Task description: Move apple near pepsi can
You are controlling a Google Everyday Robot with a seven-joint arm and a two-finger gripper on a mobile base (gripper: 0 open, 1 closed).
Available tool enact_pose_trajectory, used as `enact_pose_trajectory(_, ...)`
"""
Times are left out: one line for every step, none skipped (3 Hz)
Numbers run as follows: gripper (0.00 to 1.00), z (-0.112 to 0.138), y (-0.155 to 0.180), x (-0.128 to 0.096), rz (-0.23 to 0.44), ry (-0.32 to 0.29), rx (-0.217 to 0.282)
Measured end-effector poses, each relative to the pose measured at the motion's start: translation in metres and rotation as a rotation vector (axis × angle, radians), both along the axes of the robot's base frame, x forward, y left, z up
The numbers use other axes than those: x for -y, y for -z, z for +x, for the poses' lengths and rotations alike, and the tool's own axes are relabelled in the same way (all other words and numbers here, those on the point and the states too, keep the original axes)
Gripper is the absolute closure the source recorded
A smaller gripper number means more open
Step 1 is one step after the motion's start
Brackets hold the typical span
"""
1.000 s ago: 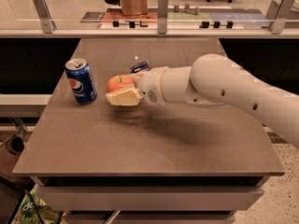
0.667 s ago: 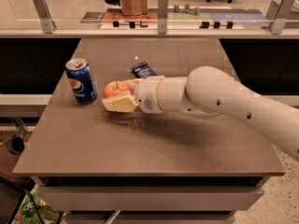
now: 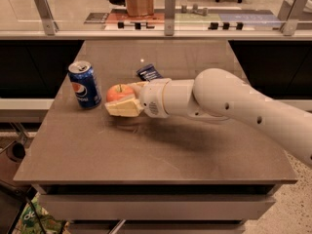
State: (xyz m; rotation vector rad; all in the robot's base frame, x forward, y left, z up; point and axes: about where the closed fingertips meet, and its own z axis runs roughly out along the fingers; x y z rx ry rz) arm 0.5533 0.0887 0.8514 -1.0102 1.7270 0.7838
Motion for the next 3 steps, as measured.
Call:
enact_pose_trajectory(0.35, -0.0009, -0.0005, -0.0019, -0.001, -0.003, 0.001)
enact_pose_trajectory(0.12, -0.0017, -0.0009, -0.0037, -0.001, -0.007, 0.002)
enact_pose_trajectory(0.0, -0.0025, -0.0013, -0.0054, -0.002, -0.01, 0.003)
